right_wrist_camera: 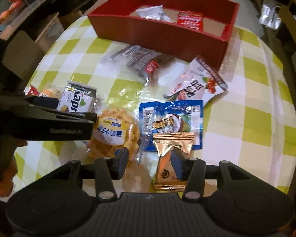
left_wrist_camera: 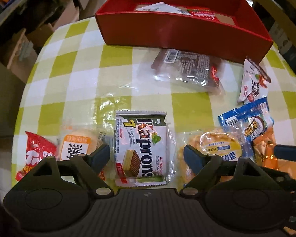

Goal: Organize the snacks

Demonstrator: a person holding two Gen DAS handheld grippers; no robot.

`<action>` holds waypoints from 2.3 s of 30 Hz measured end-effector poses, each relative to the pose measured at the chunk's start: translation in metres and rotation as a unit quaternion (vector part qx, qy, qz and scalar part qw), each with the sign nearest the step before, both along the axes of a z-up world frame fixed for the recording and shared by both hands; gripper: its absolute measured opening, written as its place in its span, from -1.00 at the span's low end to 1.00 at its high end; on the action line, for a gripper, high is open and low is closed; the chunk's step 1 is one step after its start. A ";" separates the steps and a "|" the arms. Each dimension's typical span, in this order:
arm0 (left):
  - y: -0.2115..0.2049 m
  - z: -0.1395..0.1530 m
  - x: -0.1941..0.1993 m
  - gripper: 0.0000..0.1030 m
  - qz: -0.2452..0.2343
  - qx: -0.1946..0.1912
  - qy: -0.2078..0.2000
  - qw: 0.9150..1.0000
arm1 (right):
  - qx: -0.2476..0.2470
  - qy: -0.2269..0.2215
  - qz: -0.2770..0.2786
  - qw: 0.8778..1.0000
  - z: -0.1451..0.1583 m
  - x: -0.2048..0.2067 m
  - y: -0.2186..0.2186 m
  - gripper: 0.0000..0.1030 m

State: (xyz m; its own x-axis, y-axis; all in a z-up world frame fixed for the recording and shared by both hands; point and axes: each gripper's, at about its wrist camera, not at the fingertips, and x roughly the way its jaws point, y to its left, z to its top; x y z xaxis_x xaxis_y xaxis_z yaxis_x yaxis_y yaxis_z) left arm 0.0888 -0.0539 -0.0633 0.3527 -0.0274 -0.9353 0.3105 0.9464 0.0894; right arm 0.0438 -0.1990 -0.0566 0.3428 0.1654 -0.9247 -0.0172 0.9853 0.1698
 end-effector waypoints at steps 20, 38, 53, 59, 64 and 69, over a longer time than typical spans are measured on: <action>0.014 -0.005 -0.004 0.29 0.020 0.003 0.055 0.998 | -0.013 0.026 -0.040 0.999 -0.010 -0.006 -0.006 0.07; 0.017 -0.017 0.001 0.29 0.027 0.000 0.077 0.997 | -0.012 0.026 -0.071 0.997 -0.010 -0.012 -0.027 0.05; 0.005 -0.016 -0.005 0.27 0.014 0.012 0.064 0.998 | -0.081 0.018 -0.024 0.996 -0.021 -0.009 -0.001 -0.13; 0.008 -0.006 -0.006 0.26 0.015 0.002 0.067 0.998 | -0.067 0.000 -0.040 0.997 -0.007 -0.013 -0.014 -0.13; 0.014 0.011 -0.012 0.26 0.017 -0.016 0.054 0.998 | -0.056 -0.026 -0.042 0.997 0.011 -0.014 -0.010 -0.13; 0.012 0.028 -0.018 0.26 0.013 -0.036 0.036 0.999 | -0.053 -0.045 -0.037 0.997 0.023 -0.010 0.000 -0.13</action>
State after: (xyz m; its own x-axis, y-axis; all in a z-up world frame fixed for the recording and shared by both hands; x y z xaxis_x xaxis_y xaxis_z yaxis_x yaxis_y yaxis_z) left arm 0.0705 -0.0418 -0.0357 0.2865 -0.0869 -0.9541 0.2887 0.9574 -0.0005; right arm 0.0338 -0.1987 -0.0335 0.4329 0.0403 -0.9006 0.0454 0.9968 0.0664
